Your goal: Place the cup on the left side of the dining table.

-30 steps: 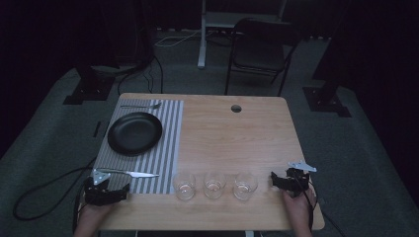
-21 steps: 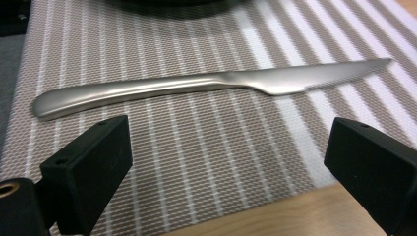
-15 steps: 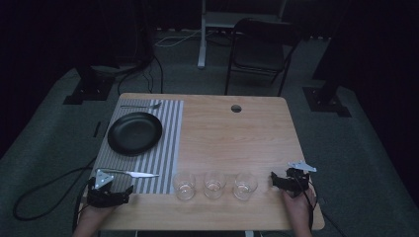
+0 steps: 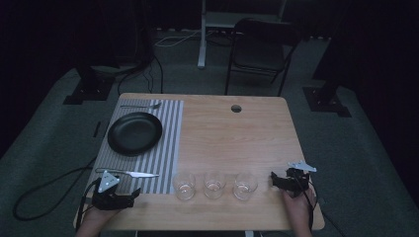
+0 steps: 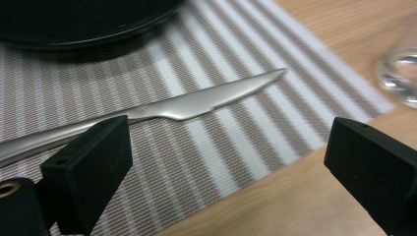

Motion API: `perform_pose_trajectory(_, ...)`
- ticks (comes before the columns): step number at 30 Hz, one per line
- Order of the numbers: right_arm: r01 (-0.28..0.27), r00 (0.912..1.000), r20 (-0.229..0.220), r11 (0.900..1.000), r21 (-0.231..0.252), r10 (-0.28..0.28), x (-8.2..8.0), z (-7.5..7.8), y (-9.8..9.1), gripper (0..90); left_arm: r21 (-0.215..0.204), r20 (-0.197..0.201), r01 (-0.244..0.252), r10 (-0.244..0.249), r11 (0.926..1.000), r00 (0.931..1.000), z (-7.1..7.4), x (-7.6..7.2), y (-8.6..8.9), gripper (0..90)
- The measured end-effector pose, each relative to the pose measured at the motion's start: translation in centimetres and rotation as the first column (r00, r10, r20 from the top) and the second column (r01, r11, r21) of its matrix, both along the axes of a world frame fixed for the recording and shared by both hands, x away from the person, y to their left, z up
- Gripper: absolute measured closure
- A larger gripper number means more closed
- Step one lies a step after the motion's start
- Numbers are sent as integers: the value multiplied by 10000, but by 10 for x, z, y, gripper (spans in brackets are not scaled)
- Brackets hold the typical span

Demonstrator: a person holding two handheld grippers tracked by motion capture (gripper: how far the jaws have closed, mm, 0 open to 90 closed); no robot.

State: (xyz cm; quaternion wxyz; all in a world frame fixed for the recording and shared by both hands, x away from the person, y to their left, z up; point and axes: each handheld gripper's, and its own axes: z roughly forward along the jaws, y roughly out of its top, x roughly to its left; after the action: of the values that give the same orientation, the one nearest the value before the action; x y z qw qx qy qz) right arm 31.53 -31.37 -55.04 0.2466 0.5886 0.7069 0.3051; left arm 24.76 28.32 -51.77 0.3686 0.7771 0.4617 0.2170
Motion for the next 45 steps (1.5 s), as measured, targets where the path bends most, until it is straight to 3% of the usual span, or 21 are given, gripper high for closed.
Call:
perform_pose_trajectory(17,1,10000,-4,10000,-2,-1,0,0,0,118,-457,504,1168,-1145,9921,9921,12,-5,-21,46)
perform_pose_trajectory(19,0,10000,-3,10000,-3,0,0,0,0,118,-864,609,1365,-1315,9869,9894,16,-5,-24,46)
perform_pose_trajectory(26,-1,10000,-2,10000,-3,1,0,0,0,118,-895,744,1505,-1441,9845,9868,18,-5,-27,46)
perform_pose_trajectory(27,1,10000,-4,10000,-2,-1,0,0,0,118,-974,791,1688,-1614,9808,9837,20,-5,-30,46)
perform_pose_trajectory(45,2,10000,-1,10000,3,-2,0,0,0,118,-894,968,2532,-2446,9633,9648,24,0,-52,47)
